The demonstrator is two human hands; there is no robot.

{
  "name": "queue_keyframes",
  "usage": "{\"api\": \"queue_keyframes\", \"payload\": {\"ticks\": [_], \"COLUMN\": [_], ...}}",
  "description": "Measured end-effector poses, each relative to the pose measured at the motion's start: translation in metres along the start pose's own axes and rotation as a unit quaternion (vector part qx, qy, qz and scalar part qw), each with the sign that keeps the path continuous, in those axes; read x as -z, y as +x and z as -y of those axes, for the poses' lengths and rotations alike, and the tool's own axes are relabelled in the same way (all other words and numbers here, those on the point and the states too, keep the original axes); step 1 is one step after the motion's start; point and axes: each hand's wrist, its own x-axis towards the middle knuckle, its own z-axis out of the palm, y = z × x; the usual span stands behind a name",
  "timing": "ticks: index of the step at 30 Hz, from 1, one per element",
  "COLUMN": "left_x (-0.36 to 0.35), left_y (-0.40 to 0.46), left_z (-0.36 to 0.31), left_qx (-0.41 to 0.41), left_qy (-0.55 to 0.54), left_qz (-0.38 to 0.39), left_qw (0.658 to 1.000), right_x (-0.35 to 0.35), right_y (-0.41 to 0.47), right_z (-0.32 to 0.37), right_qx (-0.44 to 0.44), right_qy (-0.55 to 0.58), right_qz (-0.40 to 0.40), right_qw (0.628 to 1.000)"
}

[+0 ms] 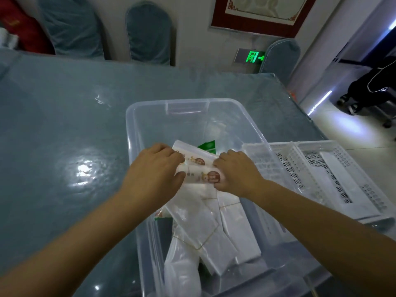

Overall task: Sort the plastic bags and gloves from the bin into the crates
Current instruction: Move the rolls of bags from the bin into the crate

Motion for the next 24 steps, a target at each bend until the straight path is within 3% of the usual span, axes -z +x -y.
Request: {"api": "queue_keyframes", "payload": {"ticks": [14, 20, 24], "left_x": [0.001, -0.005, -0.005], "left_y": [-0.003, 0.000, 0.004], "left_z": [-0.002, -0.001, -0.002], "left_qx": [0.032, 0.038, 0.038], "left_qy": [-0.014, -0.002, 0.042], "left_qz": [-0.031, -0.017, 0.009], "left_qw": [0.999, 0.999, 0.998], "right_x": [-0.050, -0.045, -0.043], "right_y": [0.029, 0.039, 0.039], "right_z": [0.012, -0.002, 0.002], "right_qx": [-0.092, -0.089, -0.081], "right_qy": [0.142, 0.118, 0.113], "right_qz": [0.012, 0.142, 0.162], "right_qw": [0.985, 0.979, 0.977]}}
